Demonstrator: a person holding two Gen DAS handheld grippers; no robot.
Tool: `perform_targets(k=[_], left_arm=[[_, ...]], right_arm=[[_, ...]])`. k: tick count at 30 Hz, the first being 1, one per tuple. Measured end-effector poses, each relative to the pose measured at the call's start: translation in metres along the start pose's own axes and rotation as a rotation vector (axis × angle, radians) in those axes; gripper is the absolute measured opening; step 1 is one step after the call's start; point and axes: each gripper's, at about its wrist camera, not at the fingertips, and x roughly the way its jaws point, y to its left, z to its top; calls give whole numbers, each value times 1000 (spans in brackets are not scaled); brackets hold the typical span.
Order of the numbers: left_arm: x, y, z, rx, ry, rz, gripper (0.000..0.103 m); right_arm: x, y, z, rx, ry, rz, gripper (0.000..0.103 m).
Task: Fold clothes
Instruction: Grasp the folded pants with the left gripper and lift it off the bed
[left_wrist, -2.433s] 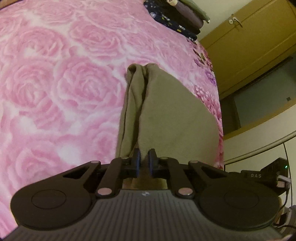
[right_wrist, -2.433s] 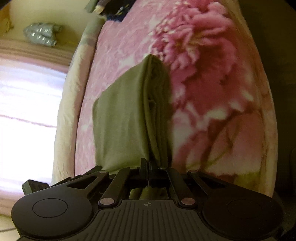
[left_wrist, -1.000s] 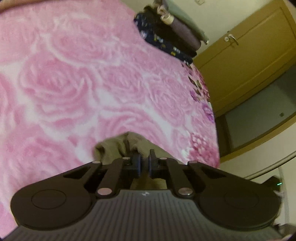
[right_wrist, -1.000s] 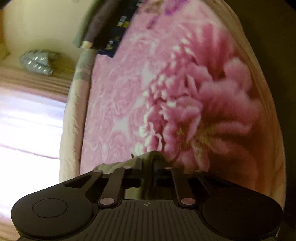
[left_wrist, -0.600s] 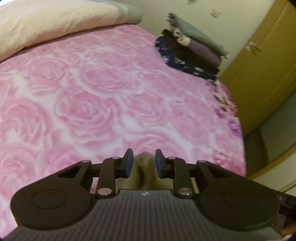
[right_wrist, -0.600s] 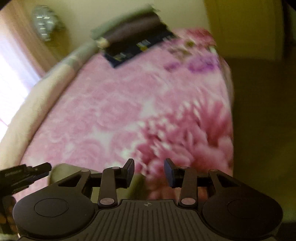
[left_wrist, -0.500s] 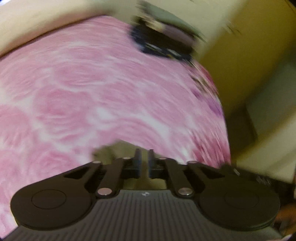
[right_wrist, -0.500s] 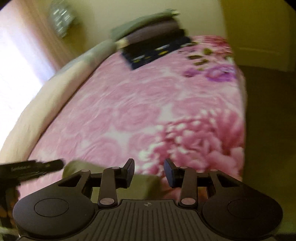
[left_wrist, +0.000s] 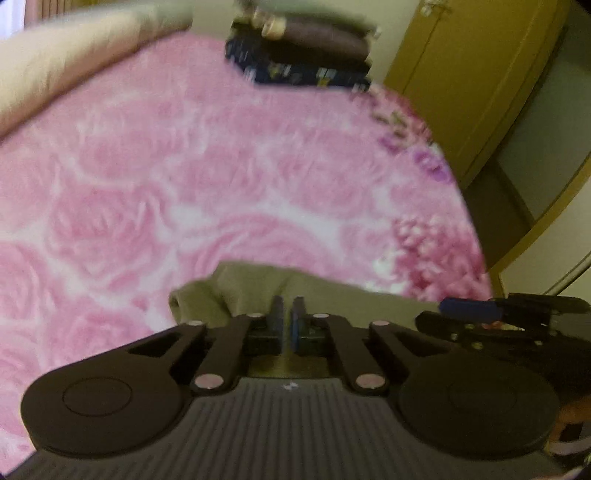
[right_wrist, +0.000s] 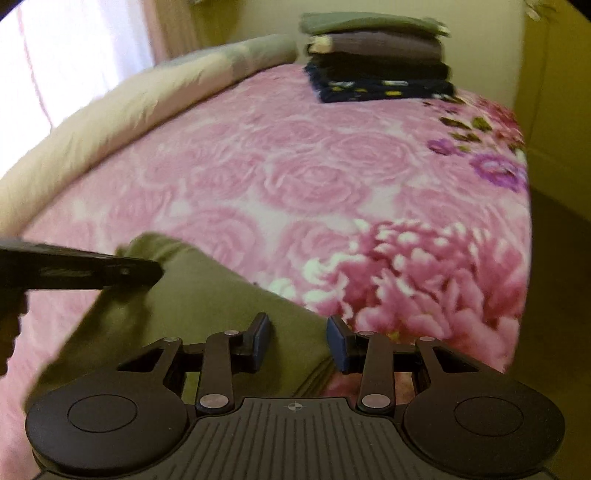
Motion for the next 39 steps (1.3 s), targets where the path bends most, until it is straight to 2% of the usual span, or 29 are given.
perform_targets(k=[2,4,6,8,9,11,14,18,21,24,27,30,31,34,36,38,39], left_arm=[[-16,-1,-10,-13,-9,-15,3],[-20,-7,-26,32,26,0,3],[-22,-15,-43,86,71,26,3],[-25,-21,-63,140,108,75,3],[-30,-20,-71,133,114,95,3],[-42,-13,-79,62,120,127,3],[-67,-14,-78,-8,77,141,3],[-83,-23,-77,-37,47,106,3],[-70,-23,-90,-69,116,98,3],[-69,-20,-98,-100,120,107,2],[-78,-22,-97,-113,109,118,2],[-81,-22,-97,-132,99,131,2],[-81,-22,-97,-142,101,141,2],[-81,-26,-95,-177,121,173,3],[-82,-29,-96,-212,160,196,3],[-85,-34,-97,-254,217,241,4],[-88,-37,-98,-277,249,267,4]], right_arm=[[-16,6,-3,-24,-16,23,39],[-28,18,-10,-85,-29,66,39],[-34,39,-22,-194,-4,99,39],[-29,54,-41,-306,48,91,39],[-27,60,-50,-356,72,77,39],[-37,65,-63,-408,66,66,39],[-52,59,-62,-356,92,77,39],[-74,57,-54,-251,64,172,39],[-73,63,-63,-247,108,232,39],[-62,69,-87,-286,206,248,39],[-77,70,-87,-302,186,255,39],[-90,77,-73,-290,86,272,39],[-86,80,-71,-297,88,271,39],[-69,87,-67,-325,117,262,39],[-58,92,-77,-370,227,262,39],[-71,95,-81,-433,257,258,39],[-76,91,-79,-416,295,277,39]])
